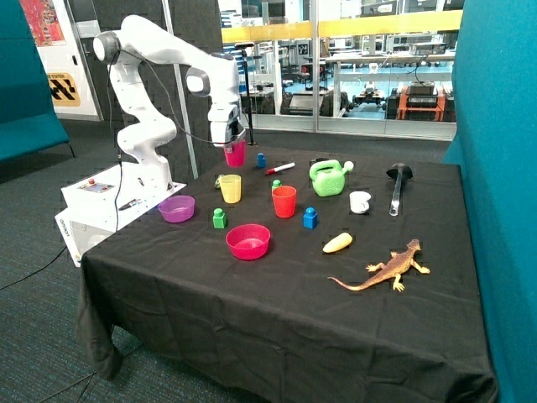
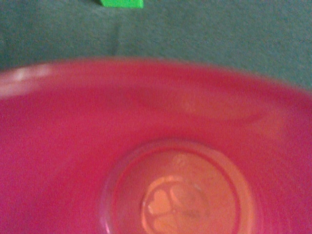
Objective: Stack the cups
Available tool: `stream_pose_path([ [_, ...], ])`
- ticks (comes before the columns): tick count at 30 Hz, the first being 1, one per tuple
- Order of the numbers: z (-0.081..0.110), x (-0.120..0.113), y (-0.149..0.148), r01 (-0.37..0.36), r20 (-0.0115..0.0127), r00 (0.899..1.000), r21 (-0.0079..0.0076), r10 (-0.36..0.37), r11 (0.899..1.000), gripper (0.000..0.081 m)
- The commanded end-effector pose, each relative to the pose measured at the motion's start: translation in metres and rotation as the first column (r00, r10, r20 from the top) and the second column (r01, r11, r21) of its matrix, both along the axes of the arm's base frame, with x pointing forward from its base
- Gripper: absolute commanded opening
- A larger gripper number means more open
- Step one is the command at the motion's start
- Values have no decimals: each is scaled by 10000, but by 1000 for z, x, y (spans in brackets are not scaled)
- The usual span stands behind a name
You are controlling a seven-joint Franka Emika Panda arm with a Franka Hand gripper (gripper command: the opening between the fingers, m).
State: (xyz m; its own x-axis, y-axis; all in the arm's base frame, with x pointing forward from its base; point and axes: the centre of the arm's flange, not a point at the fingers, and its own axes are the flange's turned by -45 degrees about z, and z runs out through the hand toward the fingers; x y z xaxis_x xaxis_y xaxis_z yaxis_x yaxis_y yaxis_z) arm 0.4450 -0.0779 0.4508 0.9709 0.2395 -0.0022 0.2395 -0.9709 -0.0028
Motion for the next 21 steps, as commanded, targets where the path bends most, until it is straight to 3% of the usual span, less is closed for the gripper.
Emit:
stream_pose_path([
  [1, -6, -10, -25, 333, 28, 9994, -22, -333, 9994, 0],
  [21, -23, -14, -35, 471, 28, 9989, -22, -471, 9989, 0],
])
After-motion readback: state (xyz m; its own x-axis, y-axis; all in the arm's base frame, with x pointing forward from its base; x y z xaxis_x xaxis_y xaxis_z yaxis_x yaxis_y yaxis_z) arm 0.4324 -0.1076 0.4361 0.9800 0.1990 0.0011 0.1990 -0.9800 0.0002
